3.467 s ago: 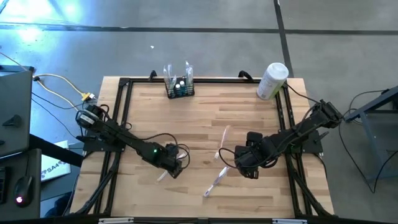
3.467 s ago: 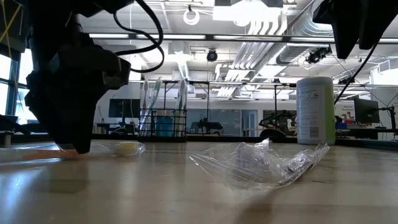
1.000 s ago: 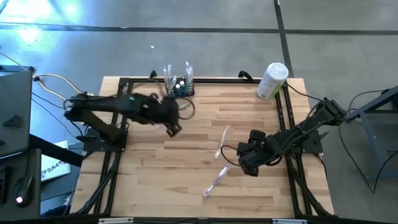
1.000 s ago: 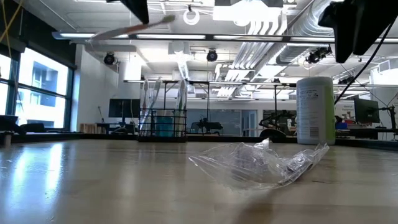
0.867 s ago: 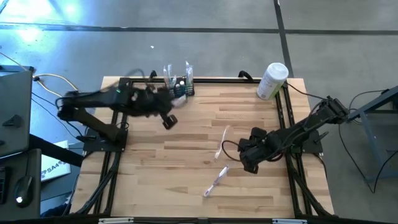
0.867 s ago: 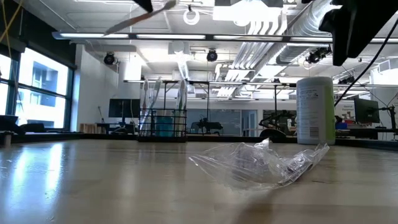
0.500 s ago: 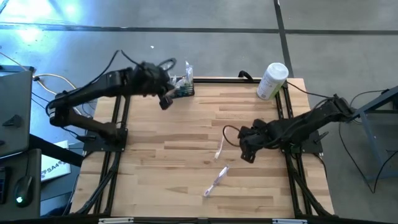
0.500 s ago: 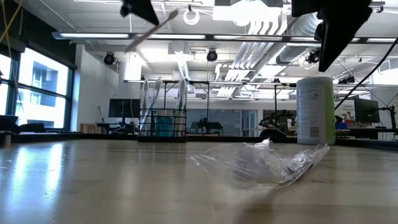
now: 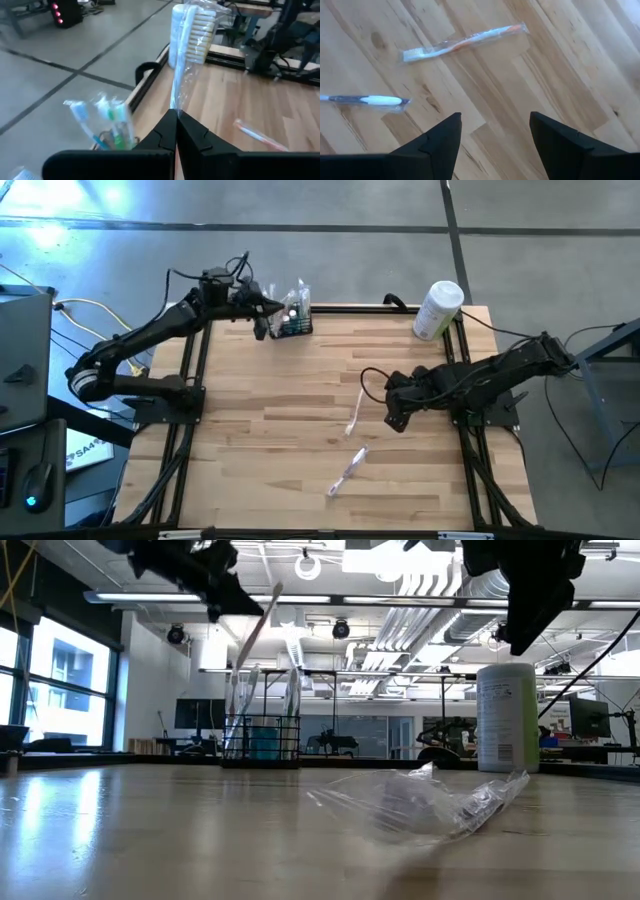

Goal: Pick & Place toothbrushing station
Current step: Put the left orange toothbrush into the black wire organizer

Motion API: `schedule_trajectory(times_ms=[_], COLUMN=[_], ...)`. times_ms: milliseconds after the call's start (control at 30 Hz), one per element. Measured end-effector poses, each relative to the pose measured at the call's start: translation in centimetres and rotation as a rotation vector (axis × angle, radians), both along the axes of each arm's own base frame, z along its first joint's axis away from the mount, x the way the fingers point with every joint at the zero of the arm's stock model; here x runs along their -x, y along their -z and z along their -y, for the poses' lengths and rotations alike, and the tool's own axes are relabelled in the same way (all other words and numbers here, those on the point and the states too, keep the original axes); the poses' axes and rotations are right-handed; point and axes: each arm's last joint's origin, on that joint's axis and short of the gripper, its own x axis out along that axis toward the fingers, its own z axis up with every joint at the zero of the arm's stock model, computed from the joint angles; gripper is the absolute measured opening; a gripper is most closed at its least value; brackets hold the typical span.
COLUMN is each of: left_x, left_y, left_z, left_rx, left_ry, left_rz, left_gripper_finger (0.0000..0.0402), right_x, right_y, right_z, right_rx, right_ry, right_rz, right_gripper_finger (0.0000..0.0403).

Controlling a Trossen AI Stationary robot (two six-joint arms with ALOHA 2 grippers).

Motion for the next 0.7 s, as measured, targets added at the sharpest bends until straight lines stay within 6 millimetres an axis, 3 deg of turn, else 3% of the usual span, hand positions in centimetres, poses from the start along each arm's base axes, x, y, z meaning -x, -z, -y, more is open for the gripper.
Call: schedule_trajectory(times_ms=[300,700], left_x=[3.7,5.6], left_y=[3.7,6.1], left_z=[-3.5,-4.7], left_rx=[0.057,-0.04], left_ry=[-0.023,-0.101], left_rz=[0.144,0.232], left_gripper_finger=[0.0,0.0], right_x=[-0.3,-1.0], right_y=[0.0,-0.1], right_z=[1.0,2.4], right_rx=[-0.026,-0.035], right_ry=[0.068,0.12], right_rz=[0.004,0.053], right_gripper_finger=[0.0229,0.0229])
